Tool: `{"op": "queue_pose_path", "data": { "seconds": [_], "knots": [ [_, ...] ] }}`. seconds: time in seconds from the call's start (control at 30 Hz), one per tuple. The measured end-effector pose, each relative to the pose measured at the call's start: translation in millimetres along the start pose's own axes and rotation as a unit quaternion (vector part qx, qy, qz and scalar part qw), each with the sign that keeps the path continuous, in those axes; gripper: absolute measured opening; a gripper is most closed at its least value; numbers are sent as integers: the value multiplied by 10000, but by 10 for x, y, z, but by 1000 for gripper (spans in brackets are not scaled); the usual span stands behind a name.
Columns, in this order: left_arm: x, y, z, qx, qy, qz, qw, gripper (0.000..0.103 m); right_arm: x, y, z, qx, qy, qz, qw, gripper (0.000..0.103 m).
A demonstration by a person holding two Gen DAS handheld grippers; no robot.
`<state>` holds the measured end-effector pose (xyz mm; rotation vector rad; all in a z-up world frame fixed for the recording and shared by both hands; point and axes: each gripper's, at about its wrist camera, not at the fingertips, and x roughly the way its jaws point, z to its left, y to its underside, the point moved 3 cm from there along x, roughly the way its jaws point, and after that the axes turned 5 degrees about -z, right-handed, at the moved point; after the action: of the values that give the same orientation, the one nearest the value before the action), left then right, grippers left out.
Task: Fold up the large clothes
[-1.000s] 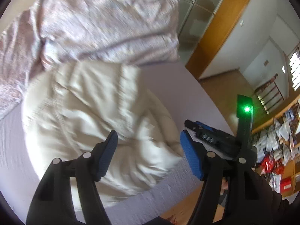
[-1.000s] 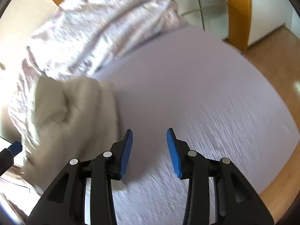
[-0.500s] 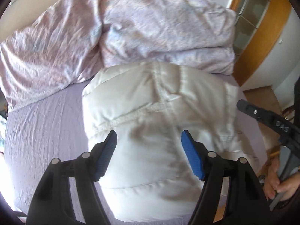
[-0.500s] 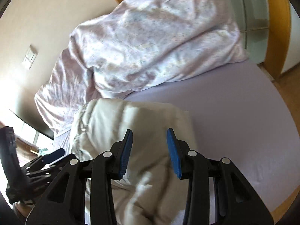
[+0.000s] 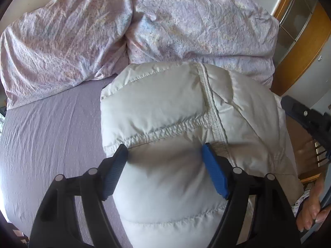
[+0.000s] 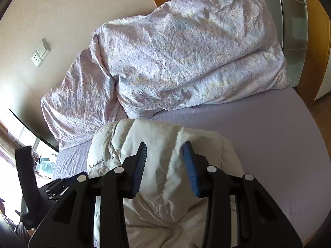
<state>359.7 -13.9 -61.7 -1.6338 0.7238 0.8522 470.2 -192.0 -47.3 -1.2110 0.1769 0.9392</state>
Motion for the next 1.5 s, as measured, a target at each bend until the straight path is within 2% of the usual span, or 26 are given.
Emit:
{"op": "queue_pose_path", "data": {
  "seconds": [0.33,1.1,1.5],
  "knots": [
    [133,28,-130,121,32,17,9999,75,175,70,33,-94,-4,239,9997,39],
    [201,47,-244,262,55,-21,9996,75,491,300,-308,-24,481,575,9972,38],
    [142,-49,-198,145,41,-175,9997,75,679,475,-508,83,501,742,9959,37]
  ]
}}
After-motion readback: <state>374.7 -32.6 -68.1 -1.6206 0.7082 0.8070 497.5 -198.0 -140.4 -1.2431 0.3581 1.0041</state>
